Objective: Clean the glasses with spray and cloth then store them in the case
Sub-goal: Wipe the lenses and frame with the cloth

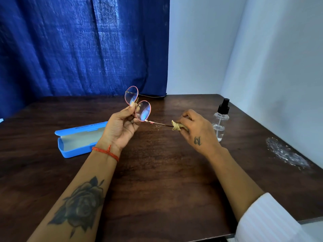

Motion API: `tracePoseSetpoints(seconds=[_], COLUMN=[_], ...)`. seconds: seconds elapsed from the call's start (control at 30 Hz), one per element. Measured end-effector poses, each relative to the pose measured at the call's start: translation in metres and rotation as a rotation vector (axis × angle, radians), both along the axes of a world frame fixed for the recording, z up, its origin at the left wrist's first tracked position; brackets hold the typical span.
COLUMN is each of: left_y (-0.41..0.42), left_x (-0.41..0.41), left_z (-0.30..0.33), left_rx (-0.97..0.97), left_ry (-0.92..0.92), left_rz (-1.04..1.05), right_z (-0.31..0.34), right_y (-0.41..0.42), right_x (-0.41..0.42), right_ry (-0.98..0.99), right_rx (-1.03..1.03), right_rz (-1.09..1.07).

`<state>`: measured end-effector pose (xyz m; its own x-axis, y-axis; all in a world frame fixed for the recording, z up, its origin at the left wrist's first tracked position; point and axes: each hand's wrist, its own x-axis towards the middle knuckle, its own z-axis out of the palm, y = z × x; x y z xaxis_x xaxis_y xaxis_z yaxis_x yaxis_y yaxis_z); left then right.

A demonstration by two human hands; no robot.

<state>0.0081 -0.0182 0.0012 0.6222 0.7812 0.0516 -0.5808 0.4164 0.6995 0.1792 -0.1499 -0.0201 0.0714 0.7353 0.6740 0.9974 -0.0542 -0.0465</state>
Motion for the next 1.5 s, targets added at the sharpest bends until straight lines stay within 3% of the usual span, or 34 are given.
tracePoseSetpoints(seconds=[0.23,0.33,0.43,0.53,0.63,0.93,1.5], left_y=[0.003,0.005,0.007,0.004,-0.001,-0.004,-0.006], left_x=[-0.008,-0.01,-0.012,-0.011,-0.009,-0.008,-0.008], left_z=[0.001,0.002,0.002,0.002,0.001,-0.003,-0.003], left_rx=[0.123,0.13,0.162,0.305,0.428,0.498,0.447], left_ry=[0.072,0.087,0.135,0.217,0.285,0.277,0.281], left_rz=[-0.07,-0.063,-0.061,-0.105,-0.162,-0.221,-0.183], right_z=[-0.002,-0.003,-0.002,0.006,0.019,0.062,0.031], right_y=[0.0,0.0,-0.001,0.0,0.008,0.046,0.044], right_x=[0.006,0.011,0.01,-0.002,-0.014,-0.033,0.006], right_ry=[0.032,0.062,0.126,0.35,0.546,0.158,0.031], right_rx=[0.003,-0.005,0.118,0.39,0.471,0.136,-0.027], right_rz=[-0.095,-0.246,-0.361,-0.238,-0.08,0.261,-0.126])
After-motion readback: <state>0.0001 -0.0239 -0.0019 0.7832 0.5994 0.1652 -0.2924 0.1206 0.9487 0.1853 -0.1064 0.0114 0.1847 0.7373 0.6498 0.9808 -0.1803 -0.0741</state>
